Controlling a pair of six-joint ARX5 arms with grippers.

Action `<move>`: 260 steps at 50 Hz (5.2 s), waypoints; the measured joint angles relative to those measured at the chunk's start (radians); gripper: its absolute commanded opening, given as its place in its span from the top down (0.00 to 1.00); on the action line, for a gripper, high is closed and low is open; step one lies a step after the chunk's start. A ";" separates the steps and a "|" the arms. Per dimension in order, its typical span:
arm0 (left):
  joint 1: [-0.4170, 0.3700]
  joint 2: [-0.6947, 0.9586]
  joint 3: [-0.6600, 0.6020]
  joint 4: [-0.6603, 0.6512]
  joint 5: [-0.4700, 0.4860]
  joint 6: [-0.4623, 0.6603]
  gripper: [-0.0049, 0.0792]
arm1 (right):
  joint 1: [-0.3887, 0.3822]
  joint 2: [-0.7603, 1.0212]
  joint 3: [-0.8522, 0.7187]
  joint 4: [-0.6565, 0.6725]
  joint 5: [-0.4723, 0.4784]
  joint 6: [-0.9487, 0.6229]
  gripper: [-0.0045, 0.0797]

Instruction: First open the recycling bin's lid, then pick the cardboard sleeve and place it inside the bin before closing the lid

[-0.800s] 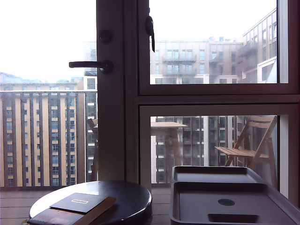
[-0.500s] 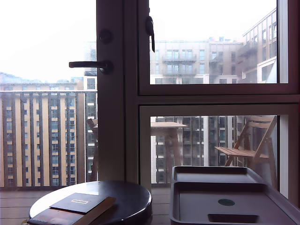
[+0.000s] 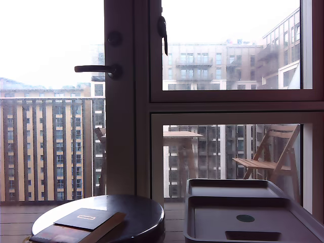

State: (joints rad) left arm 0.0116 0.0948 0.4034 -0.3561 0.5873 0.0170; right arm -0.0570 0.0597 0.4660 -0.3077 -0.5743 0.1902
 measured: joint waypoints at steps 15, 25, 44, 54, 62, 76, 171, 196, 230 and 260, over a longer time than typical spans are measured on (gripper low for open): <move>-0.062 0.311 0.016 -0.079 0.144 0.269 0.96 | 0.018 0.351 0.093 -0.249 -0.198 -0.301 0.95; -0.130 0.480 0.016 -0.078 0.136 0.377 0.96 | 0.116 0.539 0.096 -0.261 -0.111 -0.636 0.74; -0.180 0.706 0.018 -0.079 0.111 0.242 0.96 | 0.358 0.855 0.098 -0.103 0.250 -1.101 0.52; -0.180 0.714 0.058 -0.056 0.111 0.221 0.96 | 0.400 1.051 0.106 -0.042 0.312 -1.133 0.53; -0.180 0.713 0.082 -0.022 0.111 0.183 0.96 | 0.400 1.233 0.106 0.014 0.332 -1.133 0.53; -0.180 0.713 0.082 -0.018 0.080 -0.002 0.96 | 0.399 1.444 0.165 0.072 0.350 -1.135 0.53; -0.180 0.804 0.082 0.027 -0.039 -0.145 0.96 | 0.399 1.930 0.396 0.216 0.401 -1.321 0.96; -0.180 0.804 0.082 0.027 -0.039 -0.145 0.96 | 0.414 1.920 0.396 0.188 0.441 -1.318 0.96; -0.180 0.804 0.082 0.028 -0.072 -0.171 0.88 | 0.445 1.632 0.394 0.027 0.483 -1.318 0.96; -0.180 1.281 0.082 0.233 -0.136 -0.665 0.33 | 0.445 1.521 0.394 0.009 0.489 -1.318 0.96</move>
State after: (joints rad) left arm -0.1680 1.3762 0.4854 -0.1234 0.4511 -0.6479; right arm 0.3878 1.5803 0.8604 -0.2985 -0.0849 -1.1275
